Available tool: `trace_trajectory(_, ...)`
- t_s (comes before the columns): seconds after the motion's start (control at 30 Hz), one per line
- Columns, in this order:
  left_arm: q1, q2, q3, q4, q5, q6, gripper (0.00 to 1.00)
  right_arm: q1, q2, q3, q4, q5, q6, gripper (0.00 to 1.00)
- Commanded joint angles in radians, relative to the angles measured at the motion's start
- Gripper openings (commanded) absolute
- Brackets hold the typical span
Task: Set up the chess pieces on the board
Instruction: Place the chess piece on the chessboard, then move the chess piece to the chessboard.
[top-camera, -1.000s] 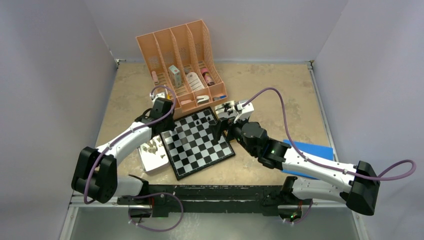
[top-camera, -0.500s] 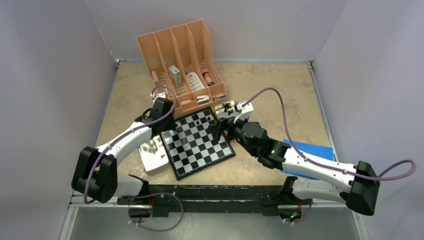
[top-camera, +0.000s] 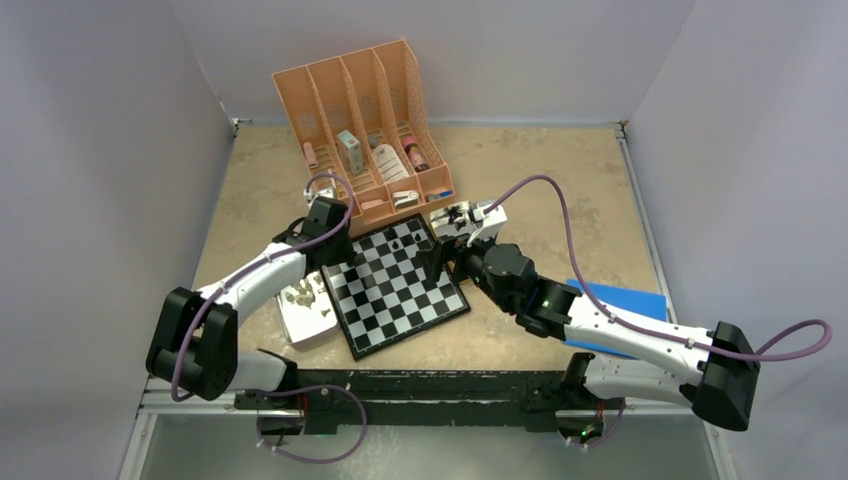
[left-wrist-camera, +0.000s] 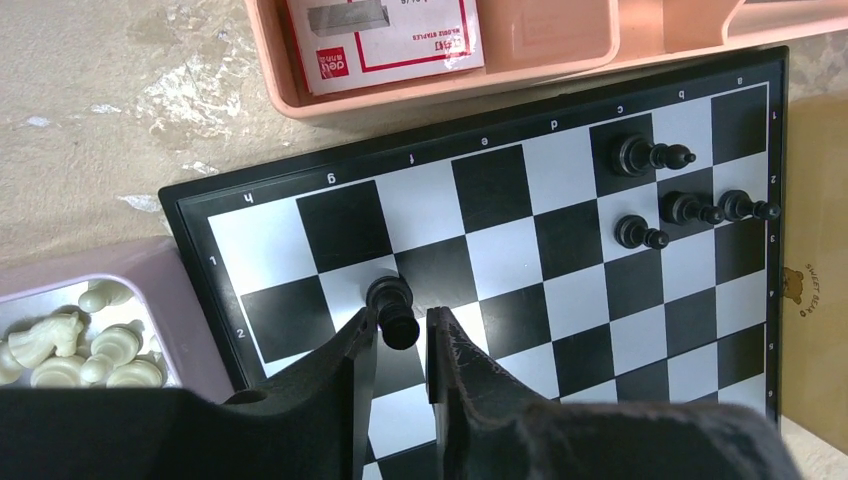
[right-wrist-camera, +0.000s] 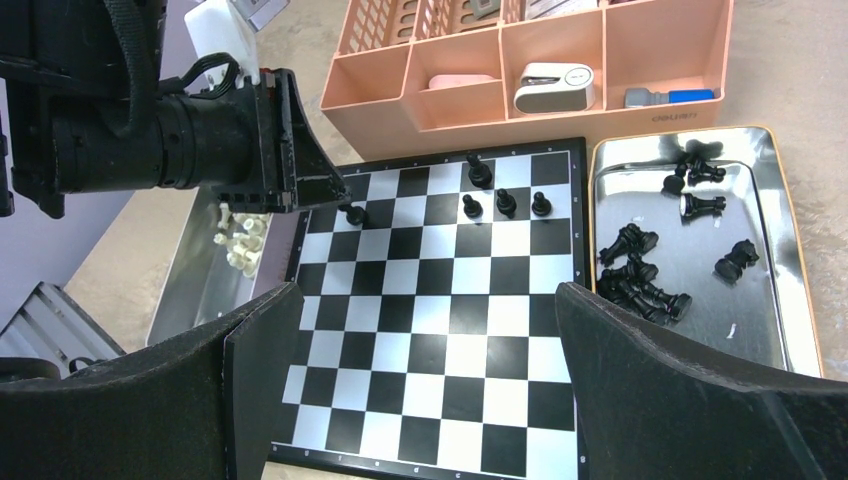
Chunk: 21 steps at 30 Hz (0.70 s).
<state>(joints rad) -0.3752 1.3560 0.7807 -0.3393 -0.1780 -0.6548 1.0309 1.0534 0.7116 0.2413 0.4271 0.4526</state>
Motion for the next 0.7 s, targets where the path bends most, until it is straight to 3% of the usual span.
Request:
trace_trajectory(0.0,0.002,-0.009,0.022,-0.009,0.014,-0.01,0.26,-0.002,-0.014,-0.004,0.05,-0.001,-0.009,0.99)
trace_trajectory(0.43,0.002,0.026,0.091,-0.087,0.016,0.019,0.28,-0.002,-0.014,-0.004,0.055,-0.013,-0.008,0.99)
trace_trajectory(0.67,0.002,0.064,0.111,-0.088,0.027,0.027,0.24,-0.002,-0.016,-0.005,0.054,-0.014,-0.009,0.99)
